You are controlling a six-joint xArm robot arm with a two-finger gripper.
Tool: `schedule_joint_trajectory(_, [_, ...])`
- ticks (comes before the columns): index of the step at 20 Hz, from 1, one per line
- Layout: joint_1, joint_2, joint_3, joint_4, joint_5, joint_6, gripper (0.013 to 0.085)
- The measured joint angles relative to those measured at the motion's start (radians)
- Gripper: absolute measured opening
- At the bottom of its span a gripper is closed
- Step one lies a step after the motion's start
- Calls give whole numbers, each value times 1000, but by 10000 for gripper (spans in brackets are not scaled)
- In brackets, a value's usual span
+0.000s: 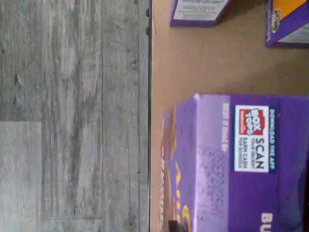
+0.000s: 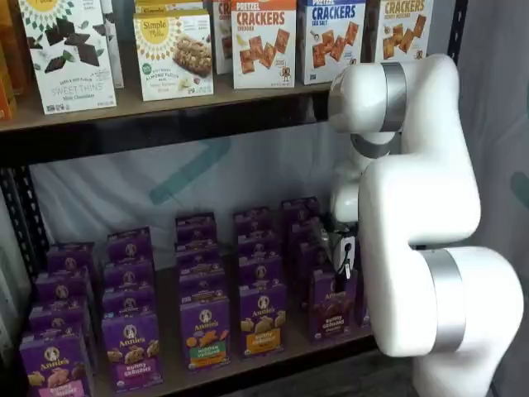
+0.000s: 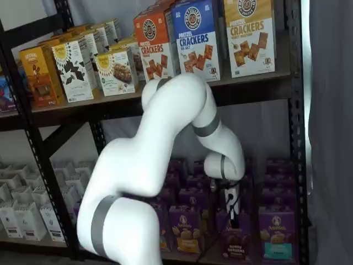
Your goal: Pick up the purple box with a brown patch in the center, on the bottom shelf, the fifth box from the left
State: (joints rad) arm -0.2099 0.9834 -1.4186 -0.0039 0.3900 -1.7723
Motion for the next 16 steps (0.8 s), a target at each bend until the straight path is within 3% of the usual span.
schedule_joint_trajectory(9, [2,-18,17,-12,5,13,370])
schedule_joint_trajectory(10, [3,-20,21,-14,0,16,330])
schedule_joint_trajectory(16, [8,-32,28,-38,24,43,330])
